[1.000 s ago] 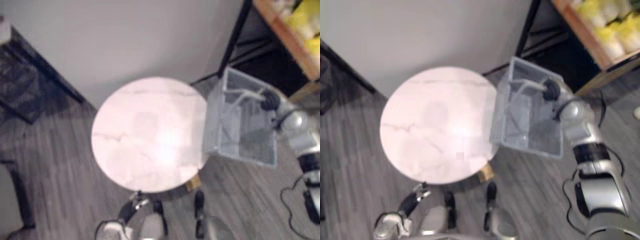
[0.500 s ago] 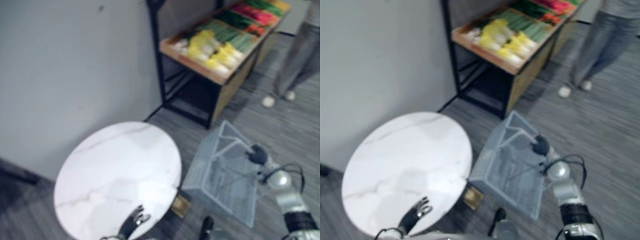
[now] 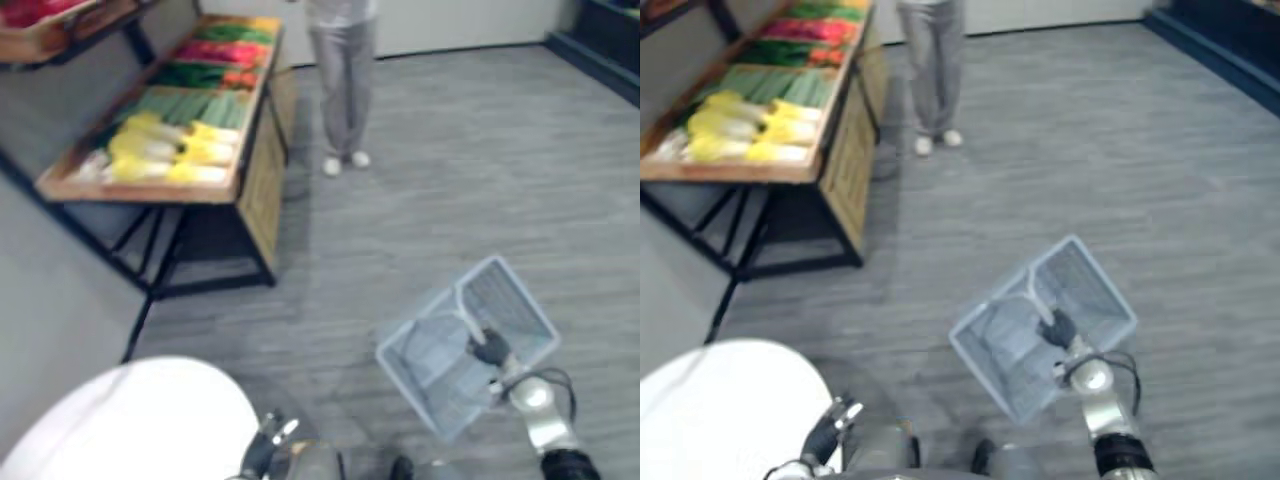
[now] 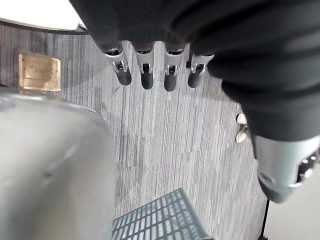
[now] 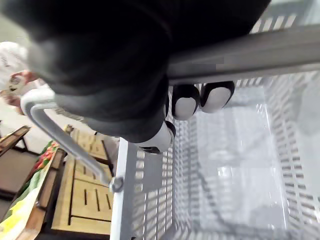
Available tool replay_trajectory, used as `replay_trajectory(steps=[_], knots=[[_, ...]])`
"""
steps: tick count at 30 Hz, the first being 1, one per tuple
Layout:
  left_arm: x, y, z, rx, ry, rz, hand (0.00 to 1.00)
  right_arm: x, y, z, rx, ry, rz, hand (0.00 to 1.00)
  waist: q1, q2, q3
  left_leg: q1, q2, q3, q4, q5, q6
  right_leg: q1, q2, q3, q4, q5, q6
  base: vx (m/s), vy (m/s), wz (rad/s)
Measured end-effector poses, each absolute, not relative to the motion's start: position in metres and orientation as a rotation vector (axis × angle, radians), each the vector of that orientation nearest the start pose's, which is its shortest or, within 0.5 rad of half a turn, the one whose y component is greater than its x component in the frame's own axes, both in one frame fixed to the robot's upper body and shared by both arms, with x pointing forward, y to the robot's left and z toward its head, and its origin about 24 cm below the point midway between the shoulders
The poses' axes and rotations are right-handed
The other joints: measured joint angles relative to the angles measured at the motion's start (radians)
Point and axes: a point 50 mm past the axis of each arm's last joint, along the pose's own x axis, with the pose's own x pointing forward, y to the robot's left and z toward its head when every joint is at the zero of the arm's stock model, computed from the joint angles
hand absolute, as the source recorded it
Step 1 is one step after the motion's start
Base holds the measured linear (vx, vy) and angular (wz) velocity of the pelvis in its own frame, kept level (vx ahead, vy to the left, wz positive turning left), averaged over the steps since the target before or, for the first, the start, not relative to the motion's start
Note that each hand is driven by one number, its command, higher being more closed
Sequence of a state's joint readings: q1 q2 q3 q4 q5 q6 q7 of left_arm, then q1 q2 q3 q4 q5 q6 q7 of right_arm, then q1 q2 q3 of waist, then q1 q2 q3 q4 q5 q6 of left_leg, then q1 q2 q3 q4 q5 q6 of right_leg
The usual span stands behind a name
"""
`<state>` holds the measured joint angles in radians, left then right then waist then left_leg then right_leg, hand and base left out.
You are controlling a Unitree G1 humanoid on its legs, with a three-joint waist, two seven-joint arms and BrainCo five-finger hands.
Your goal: Pick vegetable in the basket
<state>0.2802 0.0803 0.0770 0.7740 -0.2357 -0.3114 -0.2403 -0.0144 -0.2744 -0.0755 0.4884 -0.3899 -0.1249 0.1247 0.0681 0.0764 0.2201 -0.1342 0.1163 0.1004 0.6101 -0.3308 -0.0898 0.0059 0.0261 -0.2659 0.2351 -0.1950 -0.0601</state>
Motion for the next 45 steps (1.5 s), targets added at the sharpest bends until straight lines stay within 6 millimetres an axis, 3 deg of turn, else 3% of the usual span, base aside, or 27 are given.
replay_trajectory(steps=[2, 5, 9, 11, 13, 15, 19, 20, 22, 23, 24, 25, 26, 28, 29, 30, 32, 34, 36, 38, 39, 40, 41, 42, 43, 44, 45], knots=[[0.100, 0.192, -0.127, -0.225, 0.659, 0.073, 0.00, 0.221, -0.233, -0.048, -0.604, 0.431, 0.111, 1.00, -0.014, -0.004, 0.002, -0.007, -0.032, 0.012, -0.182, 0.042, 0.016, 0.033, 0.000, 0.014, -0.040, 0.006, 0.011, 0.27, 0.081, -0.23], [0.120, 0.185, -0.121, -0.242, 0.600, 0.047, 0.00, 0.212, -0.236, -0.058, -0.634, 0.474, 0.117, 1.00, -0.013, -0.023, -0.006, -0.016, -0.044, 0.122, -0.305, 0.182, 0.069, 0.088, -0.011, 0.003, -0.111, 0.004, 0.041, 0.26, 0.107, 0.15], [0.121, 0.185, -0.119, -0.244, 0.582, 0.061, 0.00, 0.201, -0.238, -0.072, -0.658, 0.542, 0.128, 1.00, 0.013, -0.058, -0.036, 0.019, -0.087, 0.151, -0.350, 0.166, 0.148, 0.067, -0.066, 0.001, -0.027, -0.043, 0.107, 0.35, 0.156, 0.10], [0.116, 0.184, -0.122, -0.244, 0.604, 0.094, 0.00, 0.204, -0.239, -0.070, -0.669, 0.523, 0.143, 1.00, 0.018, -0.057, -0.035, 0.100, -0.091, 0.160, -0.386, 0.148, 0.170, -0.119, -0.155, -0.005, 0.456, 0.009, 0.165, 0.38, 0.169, -0.03], [0.116, 0.187, -0.122, -0.223, 0.612, 0.088, 0.00, 0.200, -0.240, -0.072, -0.651, 0.509, 0.143, 1.00, -0.006, -0.057, -0.034, 0.197, -0.094, 0.095, -0.421, 0.146, 0.172, -0.163, -0.224, -0.059, 0.671, 0.014, 0.143, 0.41, 0.106, 0.84], [0.120, 0.197, -0.118, -0.188, 0.594, 0.094, 0.00, 0.198, -0.233, -0.072, -0.606, 0.473, 0.118, 1.00, -0.037, -0.062, -0.038, 0.252, -0.081, 0.033, -0.435, 0.146, 0.171, -0.170, -0.239, -0.086, 0.632, 0.005, 0.131, 0.42, 0.000, 1.20], [0.152, 0.217, -0.103, -0.122, 0.515, 0.086, 0.00, 0.198, -0.235, -0.071, -0.570, 0.450, 0.059, 1.00, -0.040, -0.074, -0.039, 0.276, -0.024, -0.082, -0.435, 0.115, 0.119, -0.181, -0.179, -0.071, 0.118, 0.034, 0.160, 0.38, -0.149, 0.95], [0.161, 0.222, -0.098, -0.112, 0.488, 0.088, 0.00, 0.197, -0.238, -0.071, -0.571, 0.454, 0.049, 1.00, -0.039, -0.085, -0.037, 0.286, -0.019, -0.085, -0.434, 0.094, 0.084, -0.197, -0.176, -0.040, -0.057, 0.111, 0.167, 0.41, -0.256, 0.65], [0.160, 0.228, -0.097, -0.106, 0.485, 0.104, 0.00, 0.199, -0.238, -0.070, -0.571, 0.448, 0.046, 1.00, -0.036, -0.101, -0.033, 0.311, -0.023, -0.082, -0.429, 0.067, 0.044, -0.211, -0.183, -0.003, -0.143, 0.178, 0.165, 0.42, -0.311, 0.46], [0.155, 0.234, -0.097, -0.087, 0.498, 0.109, 0.00, 0.197, -0.238, -0.070, -0.571, 0.440, 0.045, 1.00, -0.037, -0.118, -0.033, 0.340, -0.023, -0.080, -0.405, 0.014, 0.008, -0.211, -0.192, 0.008, -0.124, 0.186, 0.146, 0.41, -0.371, 0.47], [0.151, 0.234, -0.099, -0.091, 0.508, 0.112, 0.00, 0.197, -0.240, -0.070, -0.578, 0.437, 0.042, 1.00, -0.041, -0.112, -0.030, 0.353, -0.007, -0.081, -0.388, -0.022, 0.004, -0.219, -0.186, 0.017, -0.081, 0.238, 0.121, 0.49, -0.440, 0.40], [0.148, 0.230, -0.101, -0.113, 0.513, 0.123, 0.00, 0.198, -0.245, -0.068, -0.595, 0.434, 0.034, 1.00, -0.038, -0.070, -0.038, 0.368, 0.037, -0.079, -0.363, -0.068, -0.009, -0.254, -0.155, 0.009, 0.020, 0.230, 0.117, 0.41, -0.333, -0.05], [0.136, 0.228, -0.106, -0.139, 0.535, 0.151, 0.00, 0.203, -0.244, -0.065, -0.601, 0.422, 0.041, 1.00, -0.025, -0.047, -0.045, 0.338, 0.065, -0.080, -0.257, -0.075, -0.020, -0.280, -0.133, 0.003, 0.108, 0.156, 0.095, 0.40, -0.333, -0.25], [0.122, 0.222, -0.112, -0.187, 0.554, 0.186, 0.00, 0.209, -0.243, -0.061, -0.590, 0.407, 0.048, 1.00, -0.021, -0.027, -0.038, 0.181, 0.113, -0.094, 0.106, 0.049, 0.026, -0.232, -0.077, -0.007, 0.089, 0.119, 0.070, 0.34, -0.324, -0.33], [0.112, 0.216, -0.116, -0.217, 0.564, 0.204, 0.00, 0.208, -0.246, -0.062, -0.592, 0.418, 0.057, 1.00, -0.006, -0.017, -0.024, 0.068, 0.140, -0.140, 0.334, 0.254, 0.059, -0.150, -0.037, 0.000, 0.023, 0.112, 0.057, 0.46, -0.321, -0.40], [0.105, 0.213, -0.118, -0.230, 0.575, 0.192, 0.00, 0.207, -0.249, -0.063, -0.598, 0.434, 0.068, 1.00, 0.015, -0.010, -0.010, -0.011, 0.135, -0.166, 0.499, 0.247, 0.037, -0.074, -0.011, 0.008, -0.016, 0.100, 0.038, 0.47, -0.273, -0.37], [0.104, 0.213, -0.118, -0.231, 0.576, 0.170, 0.00, 0.205, -0.252, -0.065, -0.599, 0.459, 0.063, 1.00, 0.021, -0.027, 0.013, -0.086, 0.091, -0.159, 0.566, 0.202, 0.042, 0.004, -0.008, 0.016, -0.048, 0.079, 0.020, 0.31, -0.147, -0.20], [0.105, 0.213, -0.116, -0.228, 0.561, 0.161, 0.00, 0.203, -0.257, -0.066, -0.607, 0.480, 0.076, 1.00, 0.027, -0.045, 0.011, -0.137, 0.028, -0.069, 0.354, 0.141, 0.036, 0.077, -0.016, 0.030, -0.117, 0.072, 0.019, 0.41, -0.184, -0.22], [0.106, 0.211, -0.116, -0.233, 0.556, 0.165, 0.00, 0.203, -0.261, -0.064, -0.596, 0.483, 0.063, 1.00, 0.017, -0.043, 0.010, -0.120, 0.006, 0.072, 0.019, 0.137, 0.044, 0.117, -0.018, 0.022, -0.153, 0.078, 0.042, 0.42, -0.077, -0.03], [0.119, 0.206, -0.114, -0.241, 0.530, 0.156, 0.00, 0.195, -0.270, -0.066, -0.582, 0.506, 0.029, 1.00, -0.003, -0.039, 0.007, -0.077, -0.037, 0.252, -0.358, 0.226, 0.059, 0.170, -0.019, -0.032, -0.188, 0.056, 0.076, 0.57, -0.001, 0.36], [0.122, 0.204, -0.113, -0.242, 0.522, 0.148, 0.00, 0.193, -0.272, -0.067, -0.580, 0.512, 0.021, 1.00, -0.006, -0.038, 0.006, -0.069, -0.044, 0.276, -0.402, 0.247, 0.063, 0.183, -0.017, -0.046, -0.195, 0.043, 0.082, 0.47, 0.024, 0.54], [0.128, 0.202, -0.111, -0.243, 0.509, 0.141, 0.00, 0.191, -0.273, -0.068, -0.579, 0.520, 0.016, 1.00, -0.006, -0.037, 0.004, -0.071, -0.059, 0.275, -0.432, 0.286, 0.099, 0.205, -0.017, -0.061, -0.186, 0.000, 0.093, 0.46, 0.063, 0.37], [0.127, 0.202, -0.112, -0.244, 0.513, 0.143, 0.00, 0.189, -0.271, -0.071, -0.568, 0.538, 0.019, 1.00, 0.001, -0.061, -0.014, -0.074, -0.073, 0.277, -0.410, 0.316, 0.145, 0.189, -0.049, -0.067, -0.126, -0.072, 0.117, 0.46, 0.068, 0.28], [0.126, 0.202, -0.112, -0.243, 0.518, 0.148, 0.00, 0.187, -0.269, -0.074, -0.560, 0.551, 0.020, 1.00, 0.004, -0.077, -0.028, -0.071, -0.087, 0.278, -0.400, 0.318, 0.155, 0.176, -0.070, -0.072, -0.073, -0.108, 0.132, 0.59, 0.075, 0.21], [0.124, 0.201, -0.114, -0.247, 0.527, 0.156, 0.00, 0.185, -0.269, -0.077, -0.554, 0.569, 0.020, 1.00, 0.005, -0.084, -0.042, -0.058, -0.108, 0.272, -0.384, 0.286, 0.222, 0.107, -0.121, -0.081, 0.136, -0.155, 0.166, 0.50, 0.059, 0.22], [0.121, 0.200, -0.116, -0.246, 0.542, 0.162, 0.00, 0.184, -0.269, -0.082, -0.546, 0.601, 0.023, 1.00, 0.007, -0.090, -0.040, -0.023, -0.114, 0.264, -0.380, 0.248, 0.235, -0.022, -0.187, -0.072, 0.471, -0.093, 0.186, 0.50, 0.061, 0.23], [0.119, 0.201, -0.117, -0.241, 0.551, 0.166, 0.00, 0.182, -0.269, -0.084, -0.544, 0.617, 0.031, 1.00, 0.009, -0.092, -0.038, 0.004, -0.118, 0.249, -0.380, 0.236, 0.230, -0.080, -0.218, -0.065, 0.609, -0.051, 0.183, 0.50, 0.045, 0.55]])
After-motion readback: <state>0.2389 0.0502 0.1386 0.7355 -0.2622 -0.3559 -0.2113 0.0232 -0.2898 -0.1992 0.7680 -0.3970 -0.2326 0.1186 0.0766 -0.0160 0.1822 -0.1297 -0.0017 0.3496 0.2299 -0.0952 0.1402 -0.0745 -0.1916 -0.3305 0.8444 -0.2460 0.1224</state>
